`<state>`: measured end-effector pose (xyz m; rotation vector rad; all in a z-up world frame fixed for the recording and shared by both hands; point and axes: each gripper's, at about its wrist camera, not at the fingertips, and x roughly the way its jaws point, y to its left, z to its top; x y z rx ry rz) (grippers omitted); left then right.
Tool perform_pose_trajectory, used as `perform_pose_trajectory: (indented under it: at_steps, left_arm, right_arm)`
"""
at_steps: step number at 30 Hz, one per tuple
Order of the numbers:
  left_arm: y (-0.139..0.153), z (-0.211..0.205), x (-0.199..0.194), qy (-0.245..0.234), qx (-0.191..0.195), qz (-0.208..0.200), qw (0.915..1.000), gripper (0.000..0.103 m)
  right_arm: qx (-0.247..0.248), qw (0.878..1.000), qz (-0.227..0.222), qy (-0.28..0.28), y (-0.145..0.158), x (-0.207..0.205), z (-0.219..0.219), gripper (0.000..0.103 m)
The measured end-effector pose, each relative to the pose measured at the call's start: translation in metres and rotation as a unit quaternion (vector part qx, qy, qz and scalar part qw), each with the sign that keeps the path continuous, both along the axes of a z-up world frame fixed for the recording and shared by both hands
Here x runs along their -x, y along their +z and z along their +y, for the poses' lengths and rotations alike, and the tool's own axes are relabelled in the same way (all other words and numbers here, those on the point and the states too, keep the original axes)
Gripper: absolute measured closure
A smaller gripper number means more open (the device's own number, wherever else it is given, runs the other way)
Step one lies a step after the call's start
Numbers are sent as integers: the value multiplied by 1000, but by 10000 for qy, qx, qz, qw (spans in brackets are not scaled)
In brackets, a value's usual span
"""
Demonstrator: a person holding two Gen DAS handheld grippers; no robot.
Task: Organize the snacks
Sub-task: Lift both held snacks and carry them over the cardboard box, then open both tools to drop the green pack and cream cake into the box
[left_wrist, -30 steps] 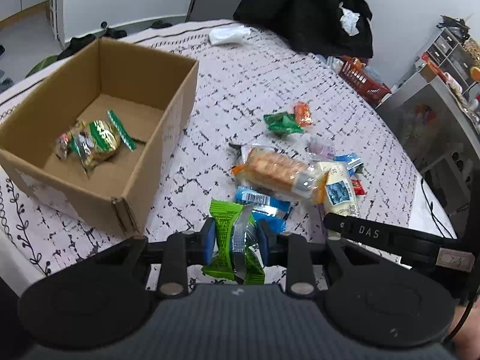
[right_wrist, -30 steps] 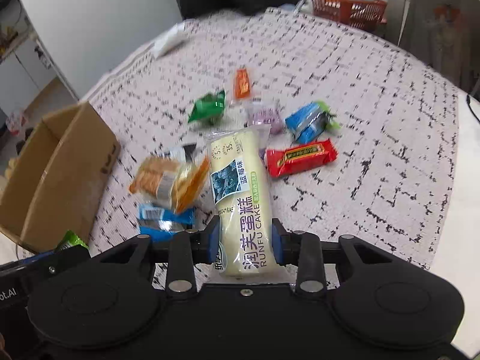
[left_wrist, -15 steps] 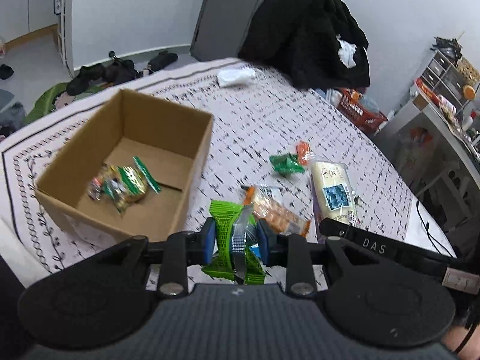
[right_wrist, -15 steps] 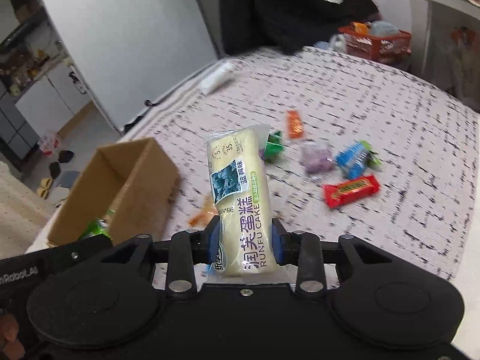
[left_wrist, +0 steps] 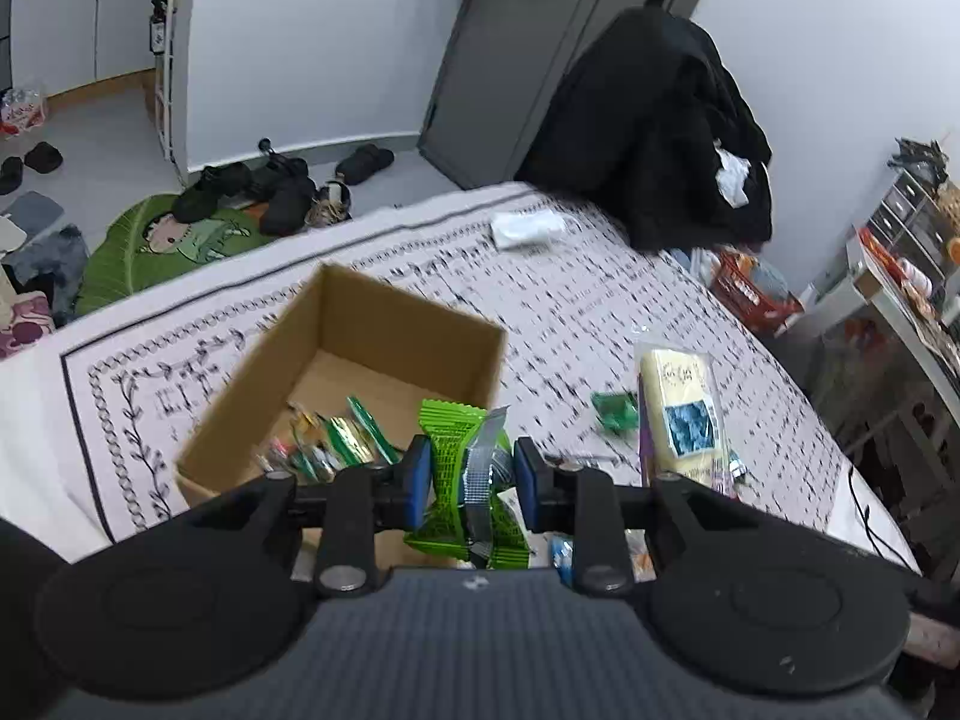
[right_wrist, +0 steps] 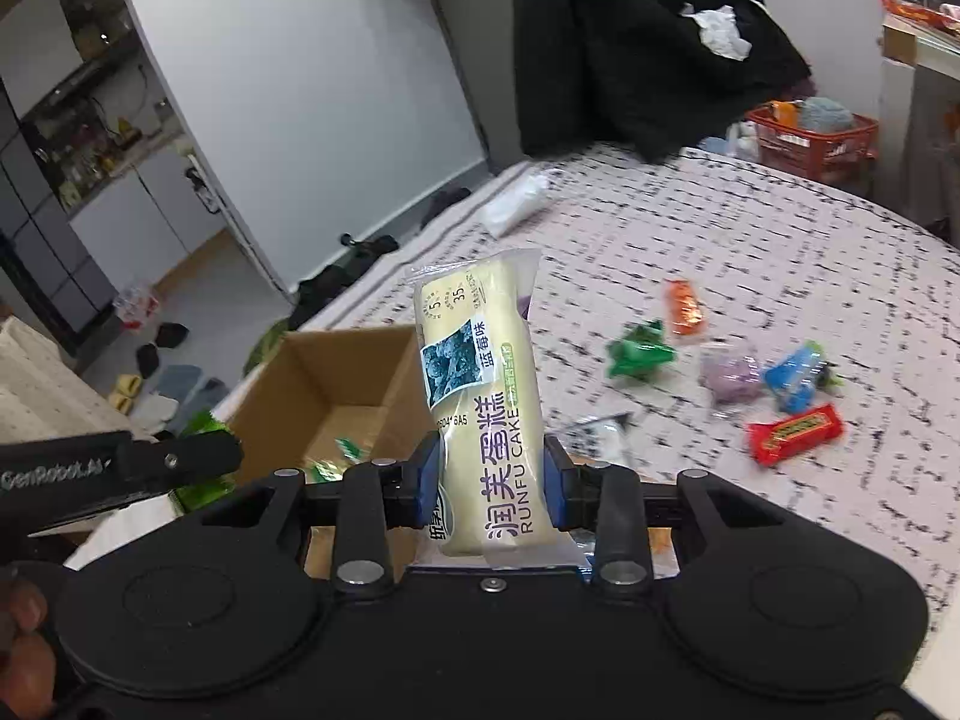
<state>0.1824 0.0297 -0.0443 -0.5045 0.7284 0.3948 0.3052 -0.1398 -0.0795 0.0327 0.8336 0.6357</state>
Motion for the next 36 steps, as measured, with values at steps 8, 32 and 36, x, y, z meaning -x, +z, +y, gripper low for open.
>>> perform_pose_trajectory:
  at_steps: [8,32,36]
  left_arm:
    - [7,38,0,212,-30,-70,9997,75]
    - [-50,95,-2,281,691,513,9959,71]
    - [-55,102,-1,306,738,616,9949,65]
  right_arm:
    - [-40,9999,-57,142,6,6,26,70]
    - [322,9983,185,459,-25,23,104,69]
    - [402,9978,245,460,-30,22,108,69]
